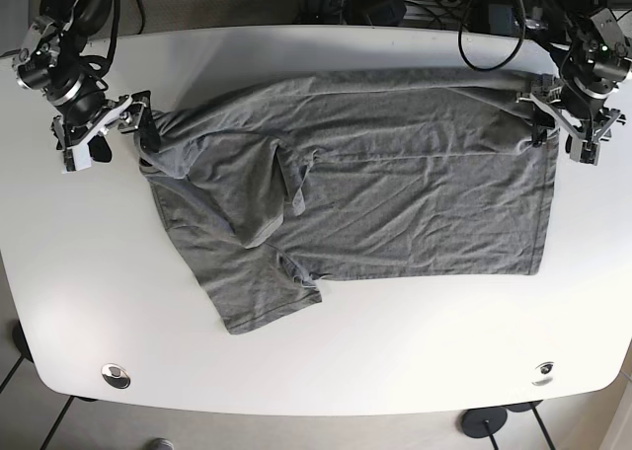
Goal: Fold the T-shirt properly
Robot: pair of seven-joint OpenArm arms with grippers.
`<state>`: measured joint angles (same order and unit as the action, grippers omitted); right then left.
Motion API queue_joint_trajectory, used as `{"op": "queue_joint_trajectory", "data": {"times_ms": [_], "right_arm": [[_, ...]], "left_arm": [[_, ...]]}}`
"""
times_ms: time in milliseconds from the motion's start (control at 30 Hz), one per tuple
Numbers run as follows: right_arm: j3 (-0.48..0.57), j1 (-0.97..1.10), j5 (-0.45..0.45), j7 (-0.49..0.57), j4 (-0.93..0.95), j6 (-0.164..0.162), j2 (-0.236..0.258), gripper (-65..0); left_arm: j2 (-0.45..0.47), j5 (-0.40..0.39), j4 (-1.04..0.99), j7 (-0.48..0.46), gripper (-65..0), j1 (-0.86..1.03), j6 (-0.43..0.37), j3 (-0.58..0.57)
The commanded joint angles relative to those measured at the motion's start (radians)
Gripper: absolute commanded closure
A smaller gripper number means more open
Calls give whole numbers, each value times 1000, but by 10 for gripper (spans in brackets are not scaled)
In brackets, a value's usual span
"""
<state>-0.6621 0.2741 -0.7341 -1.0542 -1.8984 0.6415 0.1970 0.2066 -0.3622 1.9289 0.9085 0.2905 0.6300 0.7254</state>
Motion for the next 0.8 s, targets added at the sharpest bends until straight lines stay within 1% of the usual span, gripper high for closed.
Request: {"op": "queue_joint_trajectory", "data": {"times_ms": [33,67,133,167,233,300,400,433,500,533,600,633,667,700,733,800], "right_arm": [[-5,37,-77,21,-19,38,25,-561],[2,52,-112,21,-19,57,29,-561],[31,72,-163,13,-20,57,23,-561],[63,81,-178,-5,-26,57,23,-561],[84,81,-198,-37,-25,57,23,-561],[86,81,-193,-51,-20,57,23,-561],[75,77,-129,-48,1,57,29,-561],[43,75,-109,-41,10,57,31,-561],[-66,75,-83,-36,12,57,9,-561],[-100,75,-81,-36,13,57,-1,-561],[-117,84,-107,-44,3,57,-1,-561],[-107,98,-134,-74,-2,57,8,-561],[-66,115,-163,-117,-2,57,11,-561],[-5,127,-206,-136,-5,57,8,-561],[26,139,-221,-134,-5,57,8,-561],[31,132,-227,-122,-2,57,-3,-561]], "left_arm": [[14,-11,16,-18,-331,-1,3,4],[14,-13,14,-18,-331,-1,3,3],[14,-13,13,-18,-331,-3,3,0],[14,-10,13,-18,-331,-3,3,-17],[15,-8,13,-18,-331,-3,3,-39],[15,-8,13,-18,-331,-3,3,-56],[15,-8,11,-18,-331,-4,3,-86],[15,-8,11,-18,-331,-4,3,-96],[15,-8,11,-18,-331,-4,3,-99],[15,-8,11,-18,-331,-4,3,-99],[15,-8,10,-18,-331,-4,3,-99],[15,-8,10,-18,-331,-4,3,-99],[15,-8,10,-18,-331,-4,3,-99],[15,-8,10,-18,-331,-4,3,-99],[15,-8,10,-18,-331,-4,3,-100],[15,-8,10,-18,-331,-4,3,-100]]}}
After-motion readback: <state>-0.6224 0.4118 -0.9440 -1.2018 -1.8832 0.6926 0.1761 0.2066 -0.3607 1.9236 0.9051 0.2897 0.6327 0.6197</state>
